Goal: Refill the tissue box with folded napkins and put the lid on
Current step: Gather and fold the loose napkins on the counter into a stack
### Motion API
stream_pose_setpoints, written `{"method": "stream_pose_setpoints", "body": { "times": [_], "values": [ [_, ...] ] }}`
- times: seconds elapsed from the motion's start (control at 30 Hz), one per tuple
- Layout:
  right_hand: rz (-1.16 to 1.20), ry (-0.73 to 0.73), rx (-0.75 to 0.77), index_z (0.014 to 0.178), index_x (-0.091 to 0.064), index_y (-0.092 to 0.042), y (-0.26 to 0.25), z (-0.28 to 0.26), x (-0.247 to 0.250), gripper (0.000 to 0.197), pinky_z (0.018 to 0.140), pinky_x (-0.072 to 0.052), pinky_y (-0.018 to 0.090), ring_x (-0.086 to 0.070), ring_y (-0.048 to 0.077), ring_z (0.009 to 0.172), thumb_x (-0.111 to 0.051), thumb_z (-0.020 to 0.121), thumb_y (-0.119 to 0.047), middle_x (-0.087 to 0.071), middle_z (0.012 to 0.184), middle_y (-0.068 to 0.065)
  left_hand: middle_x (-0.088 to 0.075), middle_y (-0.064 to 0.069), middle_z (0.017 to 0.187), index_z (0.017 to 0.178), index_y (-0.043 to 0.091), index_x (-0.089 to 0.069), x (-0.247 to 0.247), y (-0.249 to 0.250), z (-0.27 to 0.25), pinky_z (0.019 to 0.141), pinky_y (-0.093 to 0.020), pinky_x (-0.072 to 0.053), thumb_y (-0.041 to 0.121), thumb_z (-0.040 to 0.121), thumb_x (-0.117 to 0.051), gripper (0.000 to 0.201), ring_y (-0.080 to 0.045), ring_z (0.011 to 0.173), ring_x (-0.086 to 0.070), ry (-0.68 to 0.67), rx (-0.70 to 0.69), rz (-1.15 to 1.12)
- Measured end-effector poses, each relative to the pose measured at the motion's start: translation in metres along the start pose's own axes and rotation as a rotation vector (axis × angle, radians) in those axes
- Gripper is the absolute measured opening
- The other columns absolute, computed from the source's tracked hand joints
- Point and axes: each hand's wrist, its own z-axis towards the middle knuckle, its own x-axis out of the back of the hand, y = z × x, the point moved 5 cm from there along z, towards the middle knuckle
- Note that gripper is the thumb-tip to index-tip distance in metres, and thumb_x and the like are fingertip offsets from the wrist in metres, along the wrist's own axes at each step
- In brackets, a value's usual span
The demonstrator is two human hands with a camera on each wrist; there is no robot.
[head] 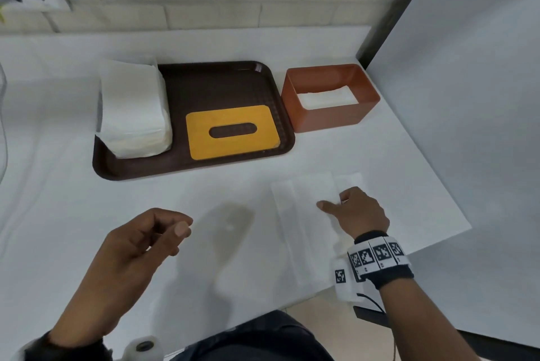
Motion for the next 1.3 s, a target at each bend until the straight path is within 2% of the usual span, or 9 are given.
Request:
{"method": "stream_pose_setpoints", "body": {
  "times": [0.1, 0.23, 0.4, 0.57, 0.7, 0.83, 1.03, 1.2, 1.3],
  "values": [
    [0.034, -0.005, 0.001, 0.077, -0.05, -0.022, -0.002, -0.003, -0.001, 0.047, 0.062, -0.038, 0.03, -0.057, 0.02, 0.073, -0.07, 0.073, -0.065, -0.059, 0.075, -0.004, -0.076, 0.006, 0.092, 0.087, 0.033, -0.074, 0.006, -0.002, -0.001, 0.061, -0.011, -0.047, 0.047, 0.073, -0.063, 0.023, -0.008, 0.069, -0.067, -0.006, 0.003, 0.019],
    [0.147, 0.02, 0.059, 0.072, -0.044, -0.022, -0.005, -0.011, -0.005, 0.039, 0.057, -0.034, 0.03, -0.052, 0.018, 0.068, -0.07, 0.081, -0.05, -0.053, 0.071, -0.006, -0.075, 0.008, 0.091, 0.087, 0.033, -0.073, 0.012, -0.005, -0.002, 0.061, -0.011, -0.048, 0.046, 0.075, -0.062, 0.021, -0.007, 0.071, -0.067, -0.023, 0.005, 0.055],
    [0.474, -0.066, 0.177, 0.094, -0.062, -0.022, -0.009, -0.018, -0.018, 0.026, 0.084, -0.054, 0.04, -0.067, 0.019, 0.09, -0.078, 0.079, -0.036, -0.071, 0.094, -0.005, -0.074, 0.01, 0.09, 0.091, 0.035, -0.072, 0.011, -0.008, -0.002, 0.069, -0.028, -0.05, 0.058, 0.078, -0.068, 0.027, -0.009, 0.072, -0.065, -0.058, 0.023, 0.086],
    [0.801, -0.185, 0.244, 0.103, -0.071, -0.015, -0.026, -0.043, -0.018, 0.019, 0.096, -0.053, 0.053, -0.071, 0.027, 0.099, -0.076, 0.086, -0.021, -0.077, 0.102, 0.005, -0.073, 0.007, 0.09, 0.099, 0.04, -0.069, 0.004, -0.011, -0.001, 0.072, -0.035, -0.05, 0.069, 0.076, -0.067, 0.037, -0.011, 0.075, -0.066, -0.114, 0.056, 0.108],
    [0.98, -0.375, 0.347, 0.116, -0.066, -0.007, -0.059, -0.078, -0.01, 0.025, 0.09, -0.058, 0.036, -0.07, 0.027, 0.108, -0.069, 0.091, -0.012, -0.076, 0.111, 0.005, -0.073, 0.011, 0.094, 0.105, 0.047, -0.064, -0.006, -0.02, 0.006, 0.078, -0.038, -0.055, 0.077, 0.07, -0.065, 0.046, -0.011, 0.08, -0.068, -0.177, 0.129, 0.108],
    [1.046, -0.519, 0.5, 0.125, -0.062, -0.01, -0.099, -0.118, 0.001, 0.032, 0.095, -0.056, 0.035, -0.068, 0.022, 0.113, -0.064, 0.093, -0.009, -0.073, 0.12, 0.004, -0.075, 0.013, 0.105, 0.119, 0.039, -0.063, -0.013, -0.019, 0.012, 0.088, -0.037, -0.056, 0.098, 0.047, -0.056, 0.093, -0.007, 0.094, -0.071, -0.21, 0.144, 0.057],
    [0.995, -0.667, 0.627, 0.129, -0.056, -0.007, -0.141, -0.152, -0.017, 0.038, 0.102, -0.05, 0.052, -0.066, 0.028, 0.116, -0.066, 0.093, -0.015, -0.07, 0.123, 0.009, -0.075, -0.007, 0.118, 0.116, 0.018, -0.074, -0.025, -0.005, 0.015, 0.092, -0.044, -0.054, 0.061, 0.072, -0.071, 0.061, -0.026, 0.109, -0.071, -0.32, 0.178, -0.286],
    [0.593, -0.332, 0.617, 0.104, -0.068, -0.023, -0.12, -0.118, -0.016, 0.026, 0.079, -0.057, 0.036, -0.069, 0.008, 0.087, -0.07, 0.088, -0.043, -0.073, 0.097, -0.009, -0.075, -0.017, 0.113, 0.11, 0.009, -0.076, -0.011, -0.018, 0.023, 0.081, -0.041, -0.062, 0.027, 0.075, -0.084, 0.04, -0.037, 0.103, -0.072, -0.135, 0.185, -0.418],
    [0.125, -0.007, 0.383, 0.111, -0.064, -0.033, -0.076, -0.079, -0.004, 0.039, 0.088, -0.051, 0.035, -0.065, 0.011, 0.101, -0.062, 0.085, -0.061, -0.068, 0.111, -0.012, -0.077, -0.012, 0.109, 0.113, 0.008, -0.074, 0.005, -0.023, 0.02, 0.076, -0.038, -0.064, 0.015, 0.083, -0.068, 0.03, -0.032, 0.098, -0.074, -0.029, 0.194, -0.472]
  ]
}}
